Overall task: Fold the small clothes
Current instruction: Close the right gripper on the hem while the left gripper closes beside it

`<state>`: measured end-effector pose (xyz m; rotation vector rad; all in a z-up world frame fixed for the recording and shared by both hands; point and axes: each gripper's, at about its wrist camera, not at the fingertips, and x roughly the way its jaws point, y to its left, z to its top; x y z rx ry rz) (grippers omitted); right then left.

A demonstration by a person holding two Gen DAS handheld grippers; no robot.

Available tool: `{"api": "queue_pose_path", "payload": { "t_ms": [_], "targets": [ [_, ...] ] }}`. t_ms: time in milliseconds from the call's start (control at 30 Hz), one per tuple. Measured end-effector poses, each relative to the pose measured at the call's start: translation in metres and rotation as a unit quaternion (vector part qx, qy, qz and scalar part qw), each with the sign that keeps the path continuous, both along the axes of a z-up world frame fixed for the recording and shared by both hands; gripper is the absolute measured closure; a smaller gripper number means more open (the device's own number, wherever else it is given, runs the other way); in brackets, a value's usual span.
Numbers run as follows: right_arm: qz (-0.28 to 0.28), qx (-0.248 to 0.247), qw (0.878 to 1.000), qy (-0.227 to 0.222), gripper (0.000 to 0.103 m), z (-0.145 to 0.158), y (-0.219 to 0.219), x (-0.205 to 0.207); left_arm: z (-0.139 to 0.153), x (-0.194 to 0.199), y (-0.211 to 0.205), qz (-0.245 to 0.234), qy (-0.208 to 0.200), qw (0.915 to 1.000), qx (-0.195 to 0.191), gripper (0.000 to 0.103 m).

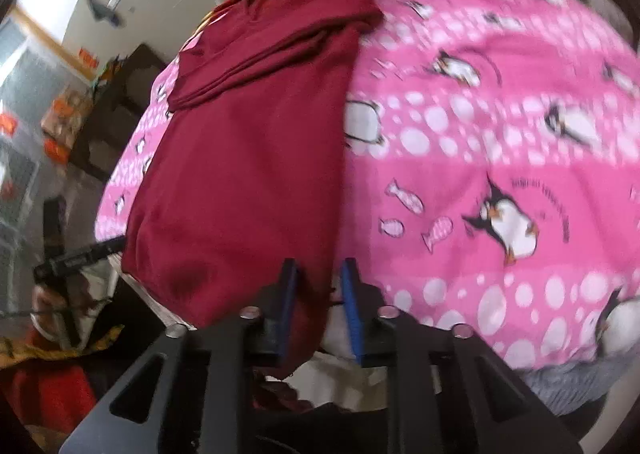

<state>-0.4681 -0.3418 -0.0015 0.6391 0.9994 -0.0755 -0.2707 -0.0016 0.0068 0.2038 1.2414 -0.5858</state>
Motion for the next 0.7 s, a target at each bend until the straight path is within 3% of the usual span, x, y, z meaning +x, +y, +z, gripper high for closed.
{"api": "queue_pose_path", "payload": {
  "t_ms": [133,533,600,633,700],
  "targets": [
    [0.006,0.015,1.0,-0.01,0.061,-0.005,0.001,-0.002,0.002,-0.003,-0.006,-0.014,0.011,0.9998,-0.007,0.038],
    [0.025,0.048,0.998,-0.021,0.06,-0.01,-0.003,-0.001,0.001,0.007,-0.012,-0.008,0.042,0.999,-0.015,0.039],
    [0.027,0.055,0.998,-0.023,0.06,-0.011,-0.005,0.0,0.002,0.005,-0.019,-0.02,0.044,0.9987,-0.016,0.044],
    [0.032,0.056,0.998,-0.024,0.06,-0.01,-0.004,-0.001,0.002,0.004,-0.022,-0.03,0.05,0.9981,-0.019,0.054],
    [0.053,0.06,0.996,-0.029,0.06,-0.007,-0.001,-0.002,0.002,0.003,-0.025,-0.045,0.054,0.9974,-0.016,0.056]
  ]
}}
